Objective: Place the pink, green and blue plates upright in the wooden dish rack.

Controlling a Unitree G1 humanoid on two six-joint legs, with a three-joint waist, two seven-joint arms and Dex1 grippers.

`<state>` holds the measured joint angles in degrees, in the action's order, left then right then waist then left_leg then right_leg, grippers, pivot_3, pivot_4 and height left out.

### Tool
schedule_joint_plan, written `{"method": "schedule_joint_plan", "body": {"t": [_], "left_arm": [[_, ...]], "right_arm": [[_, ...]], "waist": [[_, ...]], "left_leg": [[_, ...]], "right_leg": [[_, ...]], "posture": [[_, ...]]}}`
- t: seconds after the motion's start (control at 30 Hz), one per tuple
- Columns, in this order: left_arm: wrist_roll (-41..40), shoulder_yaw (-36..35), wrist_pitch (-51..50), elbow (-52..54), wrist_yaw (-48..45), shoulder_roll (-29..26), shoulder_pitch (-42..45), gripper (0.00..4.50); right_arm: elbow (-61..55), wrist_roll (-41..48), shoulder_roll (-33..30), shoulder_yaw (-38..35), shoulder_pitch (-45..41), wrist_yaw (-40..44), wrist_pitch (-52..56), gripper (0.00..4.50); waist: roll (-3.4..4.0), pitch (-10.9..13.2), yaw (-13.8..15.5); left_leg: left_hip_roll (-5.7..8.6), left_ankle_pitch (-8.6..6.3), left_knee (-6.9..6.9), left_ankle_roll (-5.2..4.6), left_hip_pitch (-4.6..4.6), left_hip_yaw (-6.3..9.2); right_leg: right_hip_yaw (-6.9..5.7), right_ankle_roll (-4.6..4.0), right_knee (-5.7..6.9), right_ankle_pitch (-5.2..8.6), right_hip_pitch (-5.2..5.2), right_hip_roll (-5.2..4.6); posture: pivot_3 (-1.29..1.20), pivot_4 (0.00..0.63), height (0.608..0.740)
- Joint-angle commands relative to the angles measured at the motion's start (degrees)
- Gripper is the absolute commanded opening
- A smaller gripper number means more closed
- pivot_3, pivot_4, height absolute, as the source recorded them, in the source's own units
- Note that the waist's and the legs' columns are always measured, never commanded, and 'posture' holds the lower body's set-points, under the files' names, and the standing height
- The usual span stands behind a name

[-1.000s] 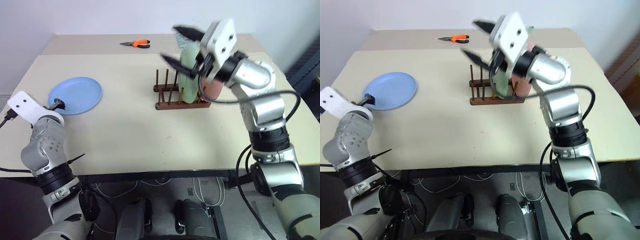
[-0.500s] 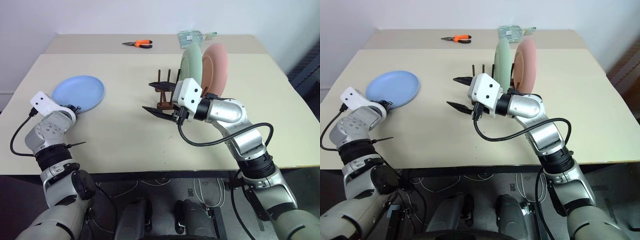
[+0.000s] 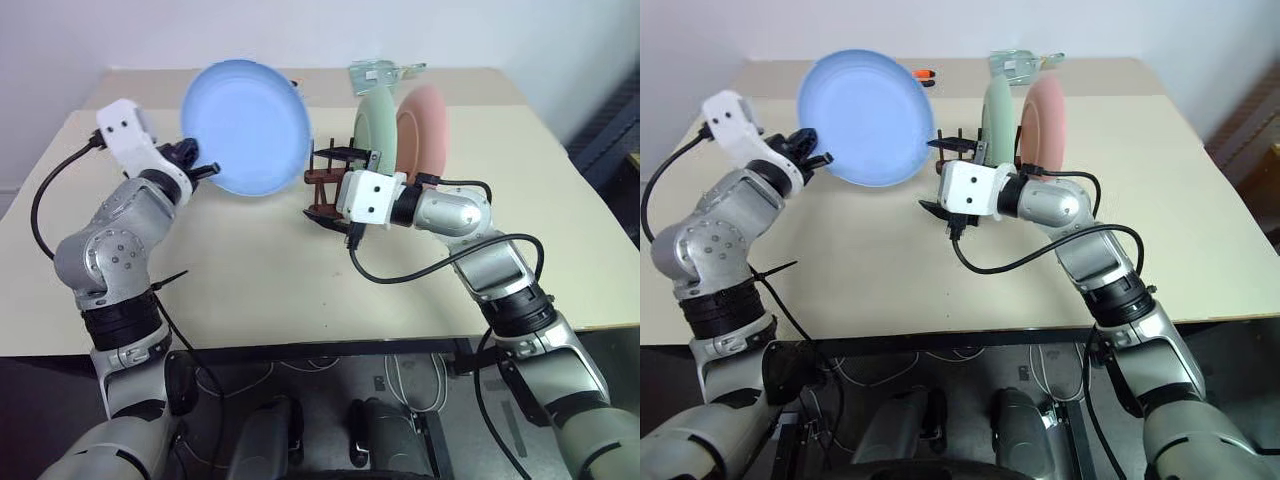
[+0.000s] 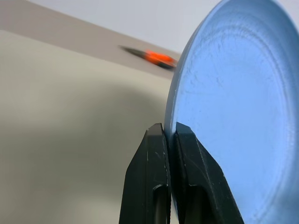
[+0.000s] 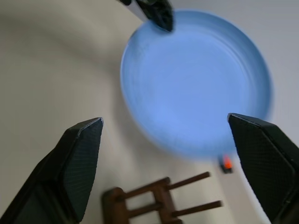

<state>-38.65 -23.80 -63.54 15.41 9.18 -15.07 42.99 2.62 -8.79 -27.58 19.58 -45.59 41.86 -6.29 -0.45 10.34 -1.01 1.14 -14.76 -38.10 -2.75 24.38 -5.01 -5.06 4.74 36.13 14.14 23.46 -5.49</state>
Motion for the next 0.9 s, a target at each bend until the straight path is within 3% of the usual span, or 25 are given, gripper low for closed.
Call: {"method": "schedule_joint_plan", "body": {"t": [0.03,0.23,0.27,0.33,0.57,0.63,0.77,0.83,0.9], "left_arm": [[-3.45,-2.09,-5.13,5.26,2.92,0.50,3.87,0.00],[-6.49,-4.69,-11.48,7.48,6.01,2.78,7.61,0.00],[-6.80,-4.95,-12.00,7.58,6.20,3.01,7.94,0.00],[-7.56,-5.34,-13.02,7.75,6.25,3.38,8.21,0.00],[-7.86,-4.75,-14.85,7.85,5.30,3.83,7.15,0.00],[-7.83,-4.57,-14.75,7.78,4.75,3.62,7.13,0.00],[-7.61,-8.49,-2.68,7.42,4.26,5.73,9.30,1.33],[-3.19,-11.53,6.00,4.58,7.13,4.41,10.61,2.31],[2.14,-12.40,11.52,1.09,8.97,0.56,9.84,2.31]], "right_arm": [[2.51,-3.92,0.83,0.53,-2.62,-2.31,-5.14,4.45],[7.45,-8.73,0.78,1.81,-3.62,-4.05,-11.25,4.45],[8.04,-9.28,0.87,1.72,-3.82,-4.53,-11.71,4.22],[8.72,-10.39,1.01,1.46,-4.04,-5.48,-12.20,3.67],[9.03,-12.95,0.76,0.75,-3.83,-7.63,-13.27,0.10],[8.78,-13.48,0.74,0.57,-3.72,-7.90,-13.64,0.04],[8.39,-15.09,0.41,0.57,-3.77,-9.05,-14.84,0.00],[8.28,-14.90,0.33,0.47,-3.89,-9.16,-15.73,0.00],[7.95,-14.25,0.50,0.25,-4.14,-9.09,-16.53,0.00]], "waist": [[0.00,0.00,-0.02],[0.00,0.01,0.30],[-0.01,0.01,0.31],[-0.01,0.01,0.29],[-0.01,0.01,0.23],[0.00,0.02,0.22],[-0.01,0.02,0.33],[-0.01,0.03,0.28],[-0.01,0.03,-0.15]], "left_leg": [[-0.01,0.01,0.00,0.01,0.00,0.00],[0.00,0.01,0.00,0.00,0.00,0.02],[0.00,0.02,-0.01,0.00,0.00,0.02],[0.00,0.02,-0.01,0.00,0.00,0.02],[0.00,0.02,-0.02,0.01,-0.01,0.03],[0.00,0.03,-0.02,0.02,-0.01,0.02],[0.00,0.03,-0.02,0.03,-0.02,0.04],[0.00,0.03,-0.02,0.03,-0.02,0.04],[-0.01,0.05,-0.01,0.07,-0.04,0.03]], "right_leg": [[0.00,0.00,0.00,0.00,0.00,0.01],[0.00,0.00,-0.03,0.01,-0.03,0.01],[0.00,0.00,-0.03,0.01,-0.04,0.01],[0.00,0.01,-0.03,0.01,-0.05,0.01],[0.00,0.01,-0.03,0.01,-0.05,0.03],[0.00,0.01,-0.03,0.01,-0.05,0.03],[0.00,0.01,-0.05,0.01,-0.09,0.03],[0.00,0.00,-0.06,0.01,-0.08,0.04],[0.00,0.00,-0.05,0.01,-0.07,0.08]], "posture": [[0.00,0.150,0.740],[0.00,0.150,0.740],[0.00,0.150,0.740],[0.00,0.150,0.740],[0.00,0.150,0.740],[0.00,0.150,0.740],[0.00,0.150,0.740],[0.00,0.150,0.740],[0.00,0.150,0.740]]}}
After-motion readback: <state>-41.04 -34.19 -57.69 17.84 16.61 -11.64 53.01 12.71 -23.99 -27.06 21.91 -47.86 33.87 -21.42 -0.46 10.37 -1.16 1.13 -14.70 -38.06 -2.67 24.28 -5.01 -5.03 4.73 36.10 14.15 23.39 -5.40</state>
